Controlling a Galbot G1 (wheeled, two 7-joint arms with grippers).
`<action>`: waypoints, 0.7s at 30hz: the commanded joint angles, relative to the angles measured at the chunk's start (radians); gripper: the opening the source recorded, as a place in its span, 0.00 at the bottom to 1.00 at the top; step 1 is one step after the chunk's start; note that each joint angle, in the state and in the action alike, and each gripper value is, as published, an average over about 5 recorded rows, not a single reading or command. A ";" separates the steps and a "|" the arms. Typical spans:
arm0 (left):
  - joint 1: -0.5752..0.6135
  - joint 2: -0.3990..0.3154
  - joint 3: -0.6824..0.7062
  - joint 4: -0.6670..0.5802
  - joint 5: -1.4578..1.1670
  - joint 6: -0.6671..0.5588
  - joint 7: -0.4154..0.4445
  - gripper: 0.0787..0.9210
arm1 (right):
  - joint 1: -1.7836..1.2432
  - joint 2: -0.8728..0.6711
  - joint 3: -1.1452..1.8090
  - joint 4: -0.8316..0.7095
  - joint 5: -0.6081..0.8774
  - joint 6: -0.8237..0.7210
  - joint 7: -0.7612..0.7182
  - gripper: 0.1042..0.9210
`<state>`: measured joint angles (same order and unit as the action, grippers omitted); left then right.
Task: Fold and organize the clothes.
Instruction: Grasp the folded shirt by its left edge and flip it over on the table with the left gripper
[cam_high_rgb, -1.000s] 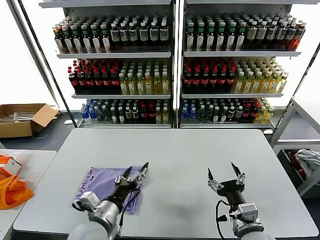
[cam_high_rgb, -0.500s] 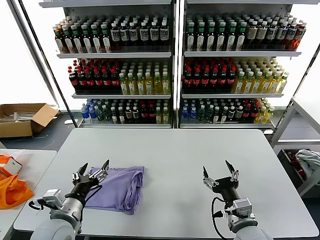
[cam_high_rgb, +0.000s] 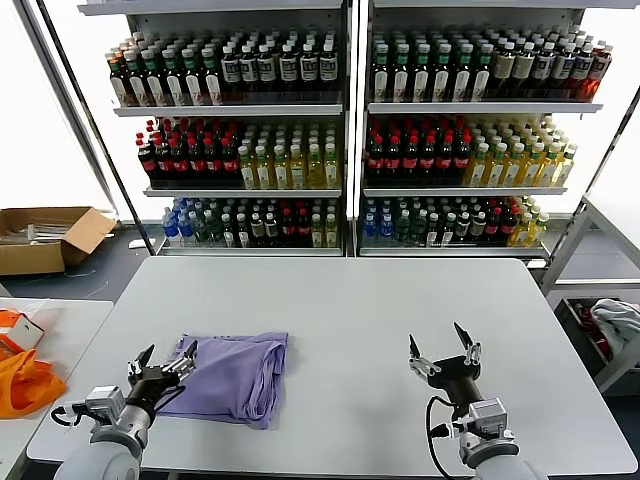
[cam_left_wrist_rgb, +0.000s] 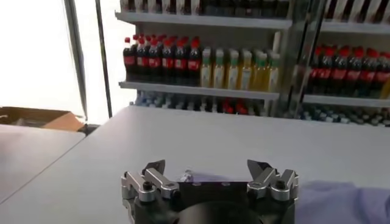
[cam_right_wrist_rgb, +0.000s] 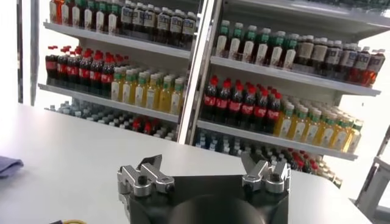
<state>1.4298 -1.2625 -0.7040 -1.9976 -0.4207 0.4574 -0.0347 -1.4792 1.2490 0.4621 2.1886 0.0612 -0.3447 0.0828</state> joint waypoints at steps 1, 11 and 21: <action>-0.007 0.012 -0.019 0.100 0.003 -0.006 0.025 0.88 | -0.005 0.000 0.003 0.006 0.000 -0.002 0.000 0.88; -0.021 0.023 -0.023 0.147 -0.023 -0.018 0.042 0.88 | -0.021 0.005 0.010 0.004 -0.006 0.003 0.000 0.88; -0.022 0.019 -0.015 0.165 -0.029 -0.019 0.053 0.88 | -0.018 0.009 0.004 0.001 -0.013 0.002 -0.001 0.88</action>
<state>1.4065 -1.2422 -0.7216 -1.8570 -0.4449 0.4385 0.0103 -1.4961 1.2580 0.4663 2.1905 0.0489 -0.3424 0.0816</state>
